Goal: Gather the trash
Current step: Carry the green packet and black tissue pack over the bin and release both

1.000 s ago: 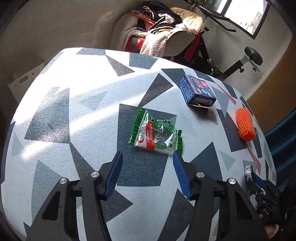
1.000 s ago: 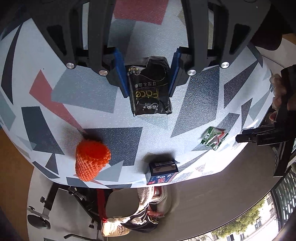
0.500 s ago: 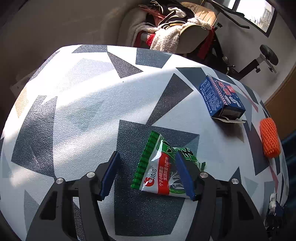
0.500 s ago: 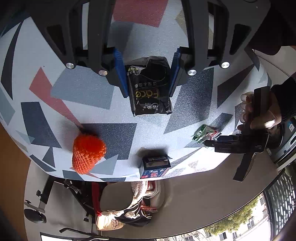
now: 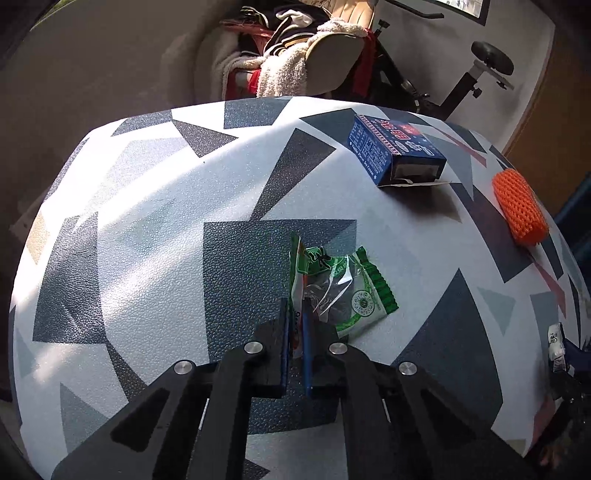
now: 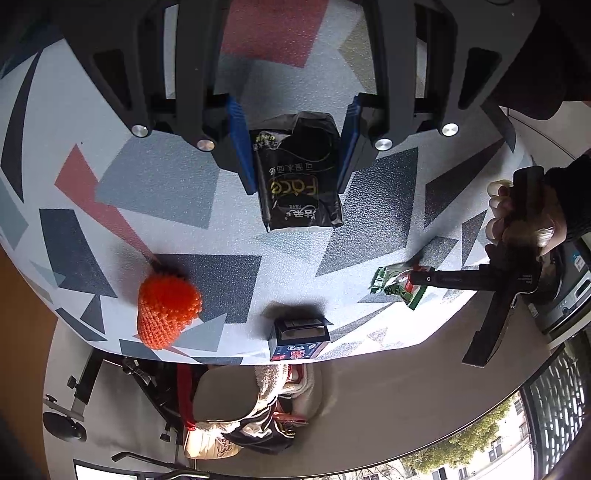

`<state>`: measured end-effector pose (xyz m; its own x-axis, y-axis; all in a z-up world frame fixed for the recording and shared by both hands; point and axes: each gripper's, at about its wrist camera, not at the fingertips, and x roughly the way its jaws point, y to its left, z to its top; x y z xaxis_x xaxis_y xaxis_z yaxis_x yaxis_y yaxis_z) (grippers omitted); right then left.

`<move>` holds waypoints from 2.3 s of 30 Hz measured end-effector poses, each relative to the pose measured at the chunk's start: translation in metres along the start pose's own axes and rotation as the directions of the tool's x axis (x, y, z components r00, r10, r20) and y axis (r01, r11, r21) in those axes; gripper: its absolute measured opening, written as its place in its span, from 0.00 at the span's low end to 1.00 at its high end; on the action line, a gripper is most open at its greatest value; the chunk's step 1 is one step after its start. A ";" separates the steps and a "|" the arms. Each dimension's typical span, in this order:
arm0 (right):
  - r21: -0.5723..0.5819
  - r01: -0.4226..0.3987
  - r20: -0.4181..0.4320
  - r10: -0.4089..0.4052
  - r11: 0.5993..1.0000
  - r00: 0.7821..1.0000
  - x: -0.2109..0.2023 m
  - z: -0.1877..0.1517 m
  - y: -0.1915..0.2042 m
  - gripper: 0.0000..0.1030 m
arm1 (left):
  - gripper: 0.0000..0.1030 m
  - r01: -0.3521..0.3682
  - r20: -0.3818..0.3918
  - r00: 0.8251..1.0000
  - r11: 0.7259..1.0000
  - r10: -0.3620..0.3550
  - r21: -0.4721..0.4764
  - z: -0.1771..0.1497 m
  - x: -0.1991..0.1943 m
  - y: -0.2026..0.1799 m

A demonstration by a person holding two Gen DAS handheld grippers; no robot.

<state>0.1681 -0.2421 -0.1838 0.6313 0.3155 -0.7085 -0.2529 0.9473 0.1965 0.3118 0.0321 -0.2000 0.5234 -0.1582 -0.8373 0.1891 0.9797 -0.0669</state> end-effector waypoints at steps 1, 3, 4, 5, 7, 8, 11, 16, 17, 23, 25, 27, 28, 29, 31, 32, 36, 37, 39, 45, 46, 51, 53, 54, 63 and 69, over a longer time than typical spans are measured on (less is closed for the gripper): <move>-0.001 -0.001 0.002 0.001 1.000 1.000 -0.003 0.000 0.001 0.43 | 0.04 0.007 0.007 1.000 1.000 -0.007 0.005 -0.003 -0.006 -0.002; -0.004 0.000 0.006 0.000 1.000 1.000 -0.008 -0.001 0.003 0.43 | 0.03 0.038 0.027 0.999 0.999 -0.039 0.008 -0.010 -0.022 -0.003; -0.005 0.000 0.008 0.001 1.000 1.000 -0.012 -0.001 0.004 0.43 | 0.03 0.054 0.039 0.998 0.998 -0.055 0.010 -0.013 -0.031 -0.003; -0.004 -0.001 0.010 0.001 1.000 1.000 -0.015 -0.002 0.004 0.43 | 0.03 0.071 0.049 0.996 0.997 -0.071 0.014 -0.016 -0.039 -0.004; -0.002 -0.002 0.015 0.002 1.000 1.000 -0.022 -0.004 0.006 0.43 | 0.03 0.106 0.070 0.992 0.994 -0.107 0.023 -0.026 -0.060 -0.007; -0.002 -0.004 0.017 0.004 1.000 1.000 -0.025 -0.004 0.007 0.43 | 0.03 0.134 0.077 0.988 0.991 -0.136 0.026 -0.032 -0.070 -0.008; 0.000 -0.011 0.030 0.011 1.000 0.999 -0.037 -0.007 0.009 0.43 | 0.03 0.193 0.096 0.976 0.980 -0.196 0.046 -0.055 -0.102 -0.014; 0.011 -0.021 0.043 0.021 1.000 0.999 -0.053 -0.013 0.014 0.43 | 0.02 0.237 0.110 0.963 0.967 -0.246 0.090 -0.098 -0.148 -0.028; 0.011 -0.025 0.044 0.025 1.000 0.999 -0.056 -0.014 0.016 0.43 | 0.02 0.247 0.112 0.960 0.964 -0.257 0.096 -0.107 -0.157 -0.031; -0.011 -0.045 0.050 0.045 0.999 0.998 -0.073 -0.021 0.030 0.43 | 0.02 0.295 0.098 0.946 0.946 -0.309 0.134 -0.157 -0.188 -0.049; -0.022 -0.050 0.055 0.051 0.999 0.997 -0.079 -0.024 0.036 0.43 | 0.02 0.299 0.090 0.946 0.945 -0.312 0.134 -0.170 -0.193 -0.053; -0.031 -0.054 0.057 0.056 0.998 0.997 -0.085 -0.027 0.039 0.43 | 0.02 0.312 0.082 0.943 0.942 -0.323 0.127 -0.182 -0.195 -0.055; -0.034 -0.056 0.057 0.058 0.998 0.997 -0.087 -0.028 0.040 0.43 | 0.02 0.316 0.077 0.942 0.941 -0.327 0.123 -0.187 -0.196 -0.055; -0.037 -0.057 0.057 0.059 0.998 0.997 -0.090 -0.030 0.040 0.43 | 0.02 0.320 0.072 0.941 0.940 -0.329 0.121 -0.193 -0.196 -0.057; -0.038 -0.055 0.058 0.057 0.998 0.997 -0.094 -0.032 0.041 0.43 | 0.02 0.331 0.058 0.939 0.937 -0.338 0.112 -0.203 -0.196 -0.060; -0.036 -0.054 0.058 0.056 0.998 0.997 -0.096 -0.034 0.040 0.44 | 0.02 0.333 0.053 0.939 0.936 -0.340 0.113 -0.209 -0.195 -0.063; -0.023 -0.049 0.051 0.050 0.999 0.997 -0.100 -0.041 0.036 0.44 | 0.03 0.323 0.027 0.944 0.937 -0.329 0.136 -0.228 -0.190 -0.075; -0.022 -0.047 0.047 0.048 0.999 0.998 -0.100 -0.043 0.035 0.44 | 0.03 0.320 0.020 0.945 0.937 -0.326 0.139 -0.232 -0.189 -0.077; -0.024 -0.043 0.042 0.044 0.999 0.998 -0.101 -0.046 0.035 0.44 | 0.03 0.314 0.005 0.948 0.939 -0.317 0.141 -0.237 -0.185 -0.080; -0.017 -0.039 0.028 0.039 0.999 0.999 -0.103 -0.054 0.033 0.44 | 0.03 0.299 -0.020 0.954 0.945 -0.299 0.134 -0.249 -0.177 -0.079; -0.016 -0.039 0.025 0.040 0.999 0.999 -0.103 -0.055 0.033 0.44 | 0.03 0.299 -0.024 0.954 0.945 -0.298 0.132 -0.250 -0.176 -0.079; -0.025 -0.040 0.011 0.040 0.999 0.999 -0.101 -0.059 0.037 0.44 | 0.20 0.290 -0.020 0.957 0.948 -0.290 0.133 -0.253 -0.174 -0.080; -0.027 -0.042 0.002 0.042 0.999 0.999 -0.099 -0.062 0.039 0.44 | 0.33 0.280 -0.011 0.960 0.952 -0.281 0.122 -0.254 -0.172 -0.078; -0.028 -0.043 -0.003 0.043 0.999 0.999 -0.097 -0.063 0.040 0.44 | 0.35 0.275 -0.009 0.961 0.955 -0.276 0.115 -0.254 -0.172 -0.077; -0.079 -0.083 -0.063 0.078 0.993 0.995 -0.084 -0.081 0.065 0.44 | 0.63 0.172 0.098 0.981 0.985 -0.170 -0.012 -0.251 -0.179 -0.054; -0.138 -0.123 -0.135 0.104 0.983 0.985 -0.071 -0.099 0.090 0.45 | 0.70 0.142 0.129 0.983 0.984 -0.128 -0.111 -0.248 -0.180 -0.035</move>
<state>0.0276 -0.1852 -0.1829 0.4967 0.4019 -0.7693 -0.4273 0.8847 0.1863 0.0047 0.0569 -0.1814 0.5978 -0.2967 -0.7447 0.1682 0.9547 -0.2454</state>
